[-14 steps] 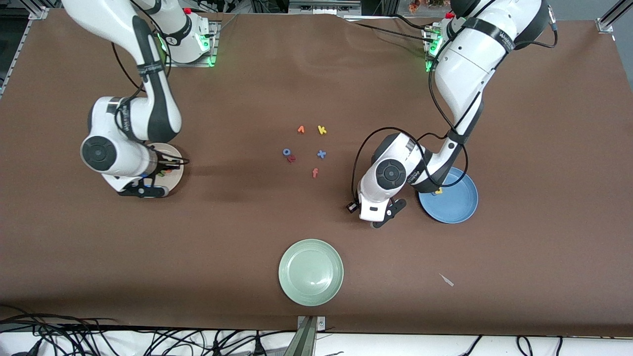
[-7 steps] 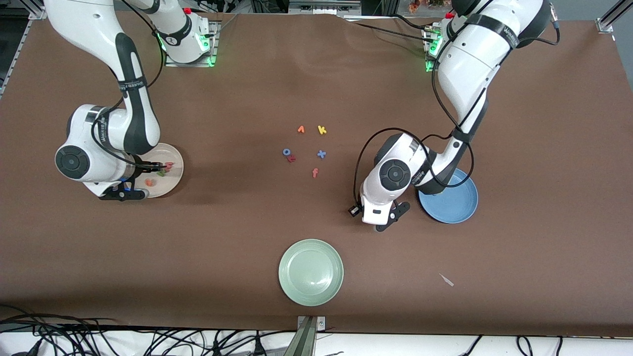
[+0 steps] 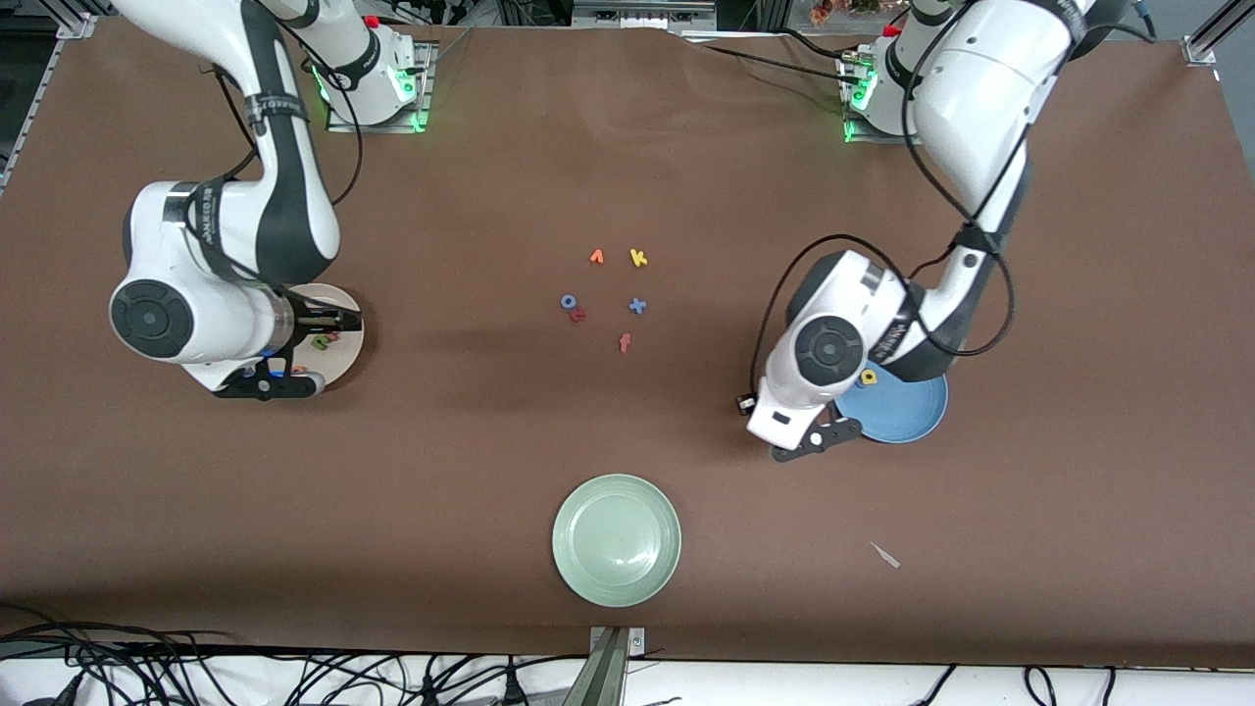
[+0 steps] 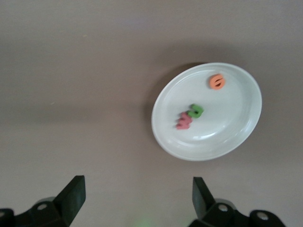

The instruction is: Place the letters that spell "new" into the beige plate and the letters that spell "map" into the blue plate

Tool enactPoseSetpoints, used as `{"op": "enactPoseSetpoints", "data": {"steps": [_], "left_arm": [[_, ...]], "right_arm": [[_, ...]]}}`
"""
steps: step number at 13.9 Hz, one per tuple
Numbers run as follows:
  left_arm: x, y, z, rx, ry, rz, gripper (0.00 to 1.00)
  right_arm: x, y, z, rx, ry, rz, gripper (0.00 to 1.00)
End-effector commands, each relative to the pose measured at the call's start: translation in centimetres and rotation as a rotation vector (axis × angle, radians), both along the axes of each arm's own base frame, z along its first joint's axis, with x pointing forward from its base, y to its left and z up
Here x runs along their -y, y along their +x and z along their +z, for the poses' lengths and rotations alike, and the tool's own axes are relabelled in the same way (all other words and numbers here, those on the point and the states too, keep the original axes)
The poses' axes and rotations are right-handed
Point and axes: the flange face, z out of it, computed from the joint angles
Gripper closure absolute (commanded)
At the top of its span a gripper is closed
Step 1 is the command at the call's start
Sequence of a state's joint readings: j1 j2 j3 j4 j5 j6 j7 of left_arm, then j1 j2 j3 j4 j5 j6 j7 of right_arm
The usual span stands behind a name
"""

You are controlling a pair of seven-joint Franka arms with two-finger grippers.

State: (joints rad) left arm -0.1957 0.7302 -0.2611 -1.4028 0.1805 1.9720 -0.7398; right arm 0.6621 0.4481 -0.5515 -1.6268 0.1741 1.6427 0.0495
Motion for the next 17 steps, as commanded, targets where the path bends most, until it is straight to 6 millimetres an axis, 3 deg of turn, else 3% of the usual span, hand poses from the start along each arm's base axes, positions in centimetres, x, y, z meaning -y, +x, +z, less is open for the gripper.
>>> {"op": "enactPoseSetpoints", "data": {"steps": [1,3,6,8,10,11,12,14,17], "left_arm": [[-4.3,-0.1,1.2,-0.037,0.019,-0.163,0.98],[-6.9,-0.6,0.7,-0.061,0.050,-0.236,0.97],[-9.8,-1.4,-0.5,-0.101,0.076,-0.294,0.97],[-11.9,-1.6,-1.1,-0.121,0.062,-0.320,0.91],[-12.3,-1.6,-1.3,-0.128,0.060,-0.333,0.74],[-12.4,-1.5,-1.3,-0.131,0.055,-0.358,0.20],[-13.3,-1.3,-1.3,-0.132,0.050,-0.367,0.00],[-13.9,-0.8,-0.7,-0.124,0.041,-0.391,0.00],[-13.5,-0.6,0.8,-0.104,0.033,-0.390,0.00]], "right_arm": [[-1.6,-0.3,3.1,-0.049,0.001,-0.004,0.00],[-2.7,-0.3,5.7,-0.056,0.001,0.025,0.00],[-4.0,-0.4,6.4,-0.041,0.002,0.054,0.00],[-5.1,-0.9,8.4,-0.009,0.030,0.085,0.00],[-4.8,-1.0,10.6,0.057,0.045,0.128,0.00],[-3.9,-1.1,11.8,0.078,0.048,0.147,0.00],[-3.0,-1.0,12.5,0.089,0.057,0.140,0.00],[-1.0,-1.2,15.2,0.146,0.076,0.116,0.00],[3.6,-1.8,18.8,0.210,0.096,0.041,0.00]]}}
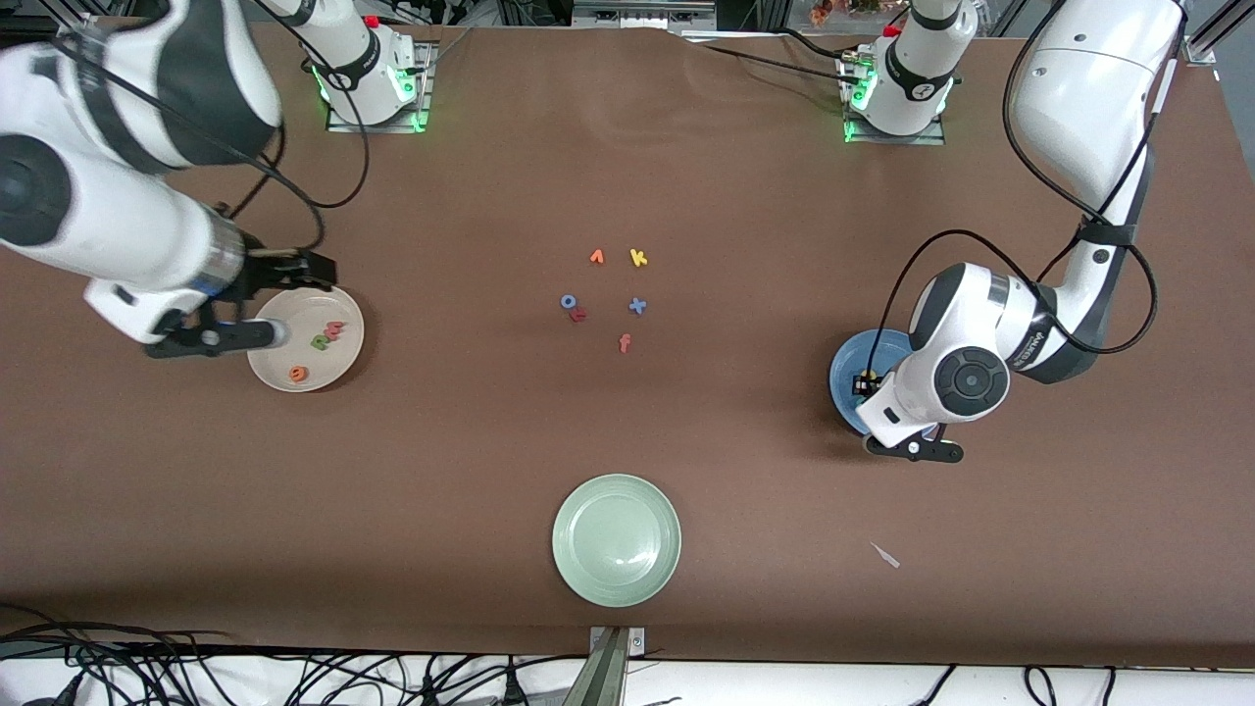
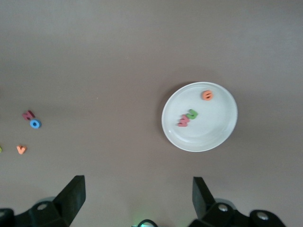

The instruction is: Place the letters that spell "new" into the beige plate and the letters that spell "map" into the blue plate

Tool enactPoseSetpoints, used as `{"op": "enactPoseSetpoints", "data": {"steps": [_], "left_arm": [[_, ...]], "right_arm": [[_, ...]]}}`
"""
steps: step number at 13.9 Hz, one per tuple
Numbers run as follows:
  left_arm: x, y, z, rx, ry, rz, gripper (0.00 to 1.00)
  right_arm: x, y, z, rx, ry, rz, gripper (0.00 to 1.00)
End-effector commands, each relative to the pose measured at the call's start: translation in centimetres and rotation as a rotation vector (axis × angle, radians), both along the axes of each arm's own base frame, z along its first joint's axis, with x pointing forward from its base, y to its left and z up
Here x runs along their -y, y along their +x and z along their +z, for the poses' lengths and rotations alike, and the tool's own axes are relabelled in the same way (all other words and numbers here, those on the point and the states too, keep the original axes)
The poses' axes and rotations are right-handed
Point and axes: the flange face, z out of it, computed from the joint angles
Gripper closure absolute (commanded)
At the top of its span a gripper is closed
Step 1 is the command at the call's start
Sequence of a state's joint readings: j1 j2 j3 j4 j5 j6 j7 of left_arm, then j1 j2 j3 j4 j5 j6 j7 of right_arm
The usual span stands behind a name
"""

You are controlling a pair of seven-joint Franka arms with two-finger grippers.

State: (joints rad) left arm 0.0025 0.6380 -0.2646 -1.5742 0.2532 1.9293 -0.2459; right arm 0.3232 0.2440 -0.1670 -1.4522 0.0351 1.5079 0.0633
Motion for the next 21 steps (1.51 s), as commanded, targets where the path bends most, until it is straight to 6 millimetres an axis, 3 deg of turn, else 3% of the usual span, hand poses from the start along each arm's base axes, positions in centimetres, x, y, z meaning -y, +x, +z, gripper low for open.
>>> {"op": "enactPoseSetpoints", "data": {"steps": [1,3,7,9,13,15,17,20,21], "left_arm": [[0.4,-0.2,2.5,0.030,-0.001,-0.034,0.00],[1.1,-0.2,4.0,0.052,-0.003,-0.042,0.00],[2.4,-0.7,9.0,0.087,-0.089,0.000,0.00],[2.6,-0.9,12.9,0.069,-0.072,-0.003,0.00],[3.2,-3.1,23.2,0.066,-0.049,-0.019,0.00],[2.7,-5.2,28.7,0.116,-0.088,0.009,0.00],[-0.4,-6.5,32.4,0.134,-0.140,0.069,0.00],[-3.7,-9.8,34.5,0.144,-0.144,0.001,0.00],[-4.7,-10.5,34.3,0.139,-0.136,0.006,0.00]], "right_arm": [[3.6,-1.8,4.0,0.062,0.028,-0.044,0.00],[6.2,-3.1,5.4,0.073,0.035,-0.077,0.00],[8.1,-4.5,4.2,0.053,0.037,-0.109,0.00],[8.1,-3.9,3.7,0.061,0.039,-0.073,0.00],[8.0,-3.5,2.5,0.070,0.038,-0.068,0.00],[8.3,-4.7,1.7,0.095,0.049,-0.072,0.00],[8.3,-4.8,1.7,0.103,0.047,-0.070,0.00],[8.4,-4.8,1.7,0.093,0.046,-0.072,0.00],[8.5,-4.8,1.7,0.090,0.045,-0.075,0.00]]}}
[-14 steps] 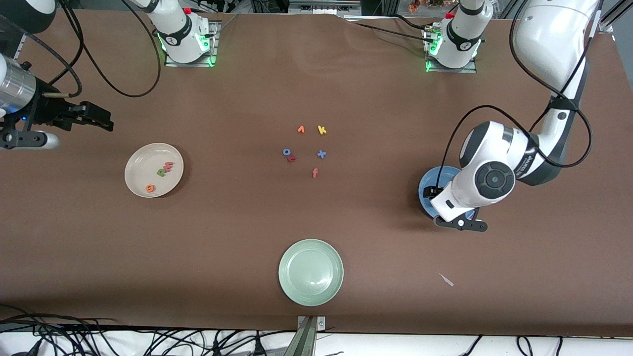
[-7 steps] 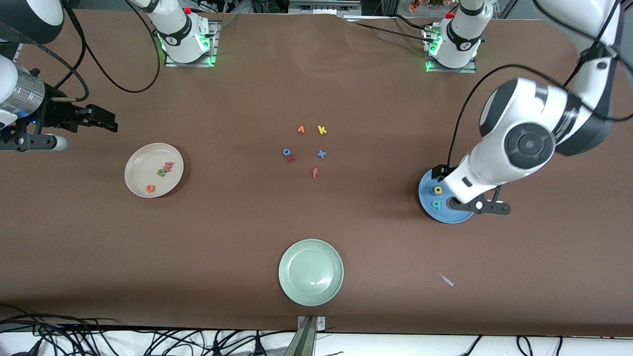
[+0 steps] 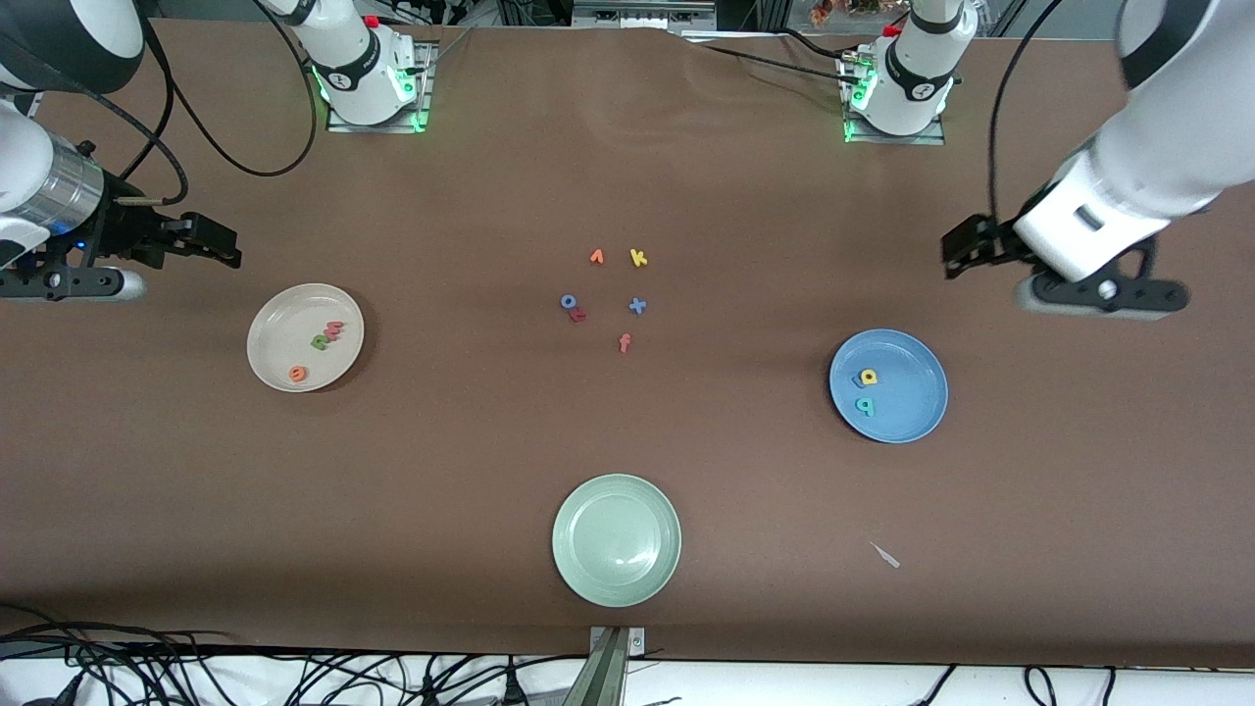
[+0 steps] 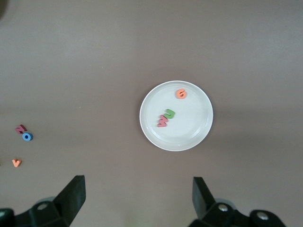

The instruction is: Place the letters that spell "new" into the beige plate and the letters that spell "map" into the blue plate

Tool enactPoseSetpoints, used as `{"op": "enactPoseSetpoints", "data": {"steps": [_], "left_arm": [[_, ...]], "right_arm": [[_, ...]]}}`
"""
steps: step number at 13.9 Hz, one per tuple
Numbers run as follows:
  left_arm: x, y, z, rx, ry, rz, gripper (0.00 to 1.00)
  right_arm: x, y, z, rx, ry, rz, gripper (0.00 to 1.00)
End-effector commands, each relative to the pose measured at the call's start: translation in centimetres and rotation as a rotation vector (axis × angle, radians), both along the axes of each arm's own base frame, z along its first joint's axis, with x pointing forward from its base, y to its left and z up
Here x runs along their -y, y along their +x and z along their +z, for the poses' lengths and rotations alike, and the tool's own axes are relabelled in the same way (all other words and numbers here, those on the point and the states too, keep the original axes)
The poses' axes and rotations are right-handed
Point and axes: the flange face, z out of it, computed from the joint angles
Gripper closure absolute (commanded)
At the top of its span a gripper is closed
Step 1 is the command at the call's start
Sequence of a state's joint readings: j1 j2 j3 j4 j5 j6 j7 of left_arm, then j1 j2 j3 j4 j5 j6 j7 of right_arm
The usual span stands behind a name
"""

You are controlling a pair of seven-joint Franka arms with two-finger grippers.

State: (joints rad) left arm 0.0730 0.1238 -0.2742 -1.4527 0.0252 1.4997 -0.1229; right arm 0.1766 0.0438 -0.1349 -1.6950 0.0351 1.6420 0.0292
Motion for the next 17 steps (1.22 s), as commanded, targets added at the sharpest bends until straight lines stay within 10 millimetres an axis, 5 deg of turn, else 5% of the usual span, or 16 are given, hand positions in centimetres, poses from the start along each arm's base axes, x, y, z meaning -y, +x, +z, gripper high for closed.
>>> {"op": "enactPoseSetpoints", "data": {"steps": [1,4,10,17], "left_arm": [[-1.8,-3.3,-1.1,-0.020,-0.001,-0.018,0.00],[-1.1,-4.7,-3.7,0.034,0.000,-0.026,0.00],[-2.1,-3.9,0.1,0.021,-0.004,-0.016,0.00],[-2.4,-3.6,0.5,0.026,-0.005,-0.014,0.00]], "right_arm": [[0.6,-0.8,0.1,0.003,-0.004,0.006,0.00],[1.1,-0.7,0.2,0.006,-0.002,-0.010,0.00],[1.2,-0.7,0.2,0.009,-0.002,-0.017,0.00],[1.2,-0.7,0.2,0.005,-0.002,-0.018,0.00]]}}
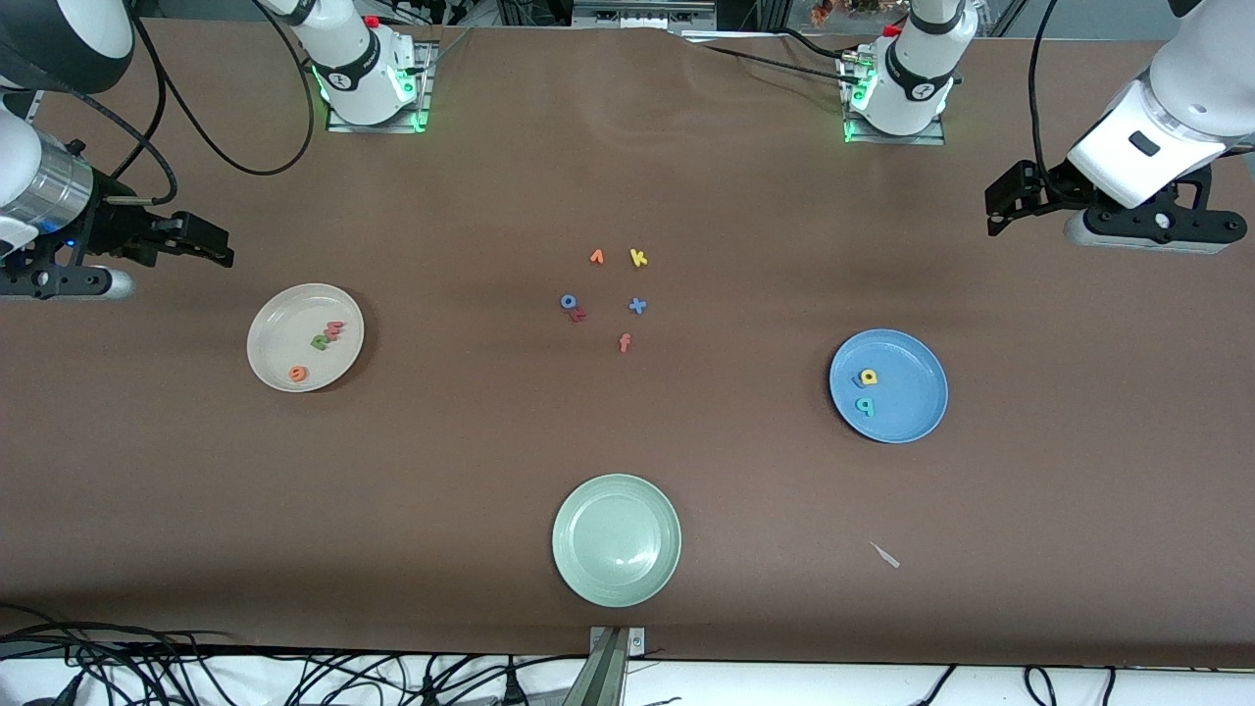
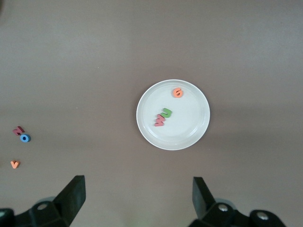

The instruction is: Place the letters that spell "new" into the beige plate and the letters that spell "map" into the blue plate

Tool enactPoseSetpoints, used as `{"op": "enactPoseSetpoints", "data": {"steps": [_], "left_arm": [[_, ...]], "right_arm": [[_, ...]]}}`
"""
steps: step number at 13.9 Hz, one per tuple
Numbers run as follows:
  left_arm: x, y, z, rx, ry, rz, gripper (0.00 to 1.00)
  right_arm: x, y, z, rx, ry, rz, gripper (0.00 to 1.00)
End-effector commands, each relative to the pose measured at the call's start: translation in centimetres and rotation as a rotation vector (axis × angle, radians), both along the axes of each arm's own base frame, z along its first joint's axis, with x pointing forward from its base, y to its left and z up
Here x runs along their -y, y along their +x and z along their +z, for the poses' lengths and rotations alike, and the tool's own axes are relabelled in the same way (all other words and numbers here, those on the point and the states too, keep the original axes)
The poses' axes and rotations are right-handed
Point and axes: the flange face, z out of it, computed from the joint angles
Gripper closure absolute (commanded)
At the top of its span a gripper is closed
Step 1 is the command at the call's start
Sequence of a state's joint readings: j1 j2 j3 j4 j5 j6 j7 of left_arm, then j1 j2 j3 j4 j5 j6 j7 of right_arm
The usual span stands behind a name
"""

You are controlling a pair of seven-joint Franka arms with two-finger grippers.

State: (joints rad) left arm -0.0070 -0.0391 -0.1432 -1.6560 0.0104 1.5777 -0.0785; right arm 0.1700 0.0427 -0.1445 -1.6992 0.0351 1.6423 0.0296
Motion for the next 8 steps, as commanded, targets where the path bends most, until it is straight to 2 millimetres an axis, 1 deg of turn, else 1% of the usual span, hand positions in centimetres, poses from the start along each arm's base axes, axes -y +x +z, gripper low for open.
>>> {"op": "enactPoseSetpoints", "data": {"steps": [1,8], "left_arm": [[-0.07,0.28,0.50,-0.010,-0.020,-0.017,0.00],[0.04,0.27,0.50,-0.010,-0.021,-0.015,0.00]], "right_arm": [[0.31,-0.73,0.30,0.006,-0.002,-0.001,0.00],[0.29,-0.74,0.23,0.004,-0.001,-0.003,0.00]]}}
